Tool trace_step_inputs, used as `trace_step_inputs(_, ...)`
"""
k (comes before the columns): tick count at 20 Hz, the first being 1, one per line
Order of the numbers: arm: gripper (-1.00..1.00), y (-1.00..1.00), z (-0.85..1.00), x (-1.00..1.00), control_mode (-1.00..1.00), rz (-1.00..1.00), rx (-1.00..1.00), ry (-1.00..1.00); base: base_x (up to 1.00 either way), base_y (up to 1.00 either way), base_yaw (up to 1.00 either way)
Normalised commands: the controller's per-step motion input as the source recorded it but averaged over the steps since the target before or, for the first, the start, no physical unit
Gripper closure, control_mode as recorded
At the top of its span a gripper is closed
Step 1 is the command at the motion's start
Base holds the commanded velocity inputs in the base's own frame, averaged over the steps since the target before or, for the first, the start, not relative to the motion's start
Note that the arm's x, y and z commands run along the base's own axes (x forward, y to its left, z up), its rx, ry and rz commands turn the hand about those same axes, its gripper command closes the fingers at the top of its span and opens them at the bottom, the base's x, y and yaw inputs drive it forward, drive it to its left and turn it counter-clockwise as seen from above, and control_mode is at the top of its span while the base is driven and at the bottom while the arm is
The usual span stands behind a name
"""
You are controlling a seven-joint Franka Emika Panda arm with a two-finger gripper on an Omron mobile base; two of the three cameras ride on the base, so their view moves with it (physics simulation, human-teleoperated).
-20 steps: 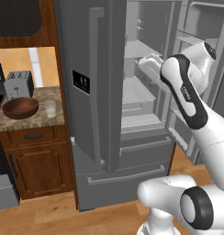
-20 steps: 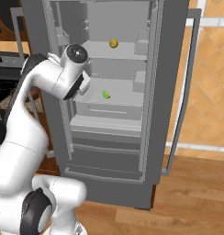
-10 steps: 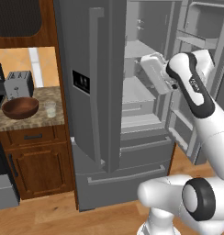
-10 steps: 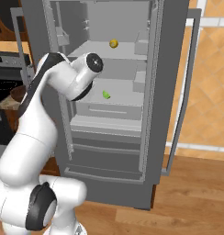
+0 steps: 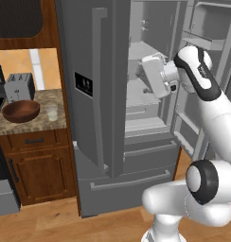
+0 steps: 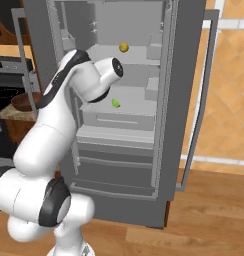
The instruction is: Grab a lemon wedge from the fridge and one ice cube from the ice bowl, and put them in the glass of lemonade.
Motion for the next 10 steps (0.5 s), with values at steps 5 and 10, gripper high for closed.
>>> trace_step_inputs(5, -1.00, 0.27, -0.34, 0.92, -1.00, 0.00, 0.00, 0.05, 0.00, 0.00, 0.00)
trace_step_inputs(10, -1.00, 0.19, -0.11, 0.29, -1.00, 0.00, 0.00, 0.11, 0.00, 0.00, 0.00)
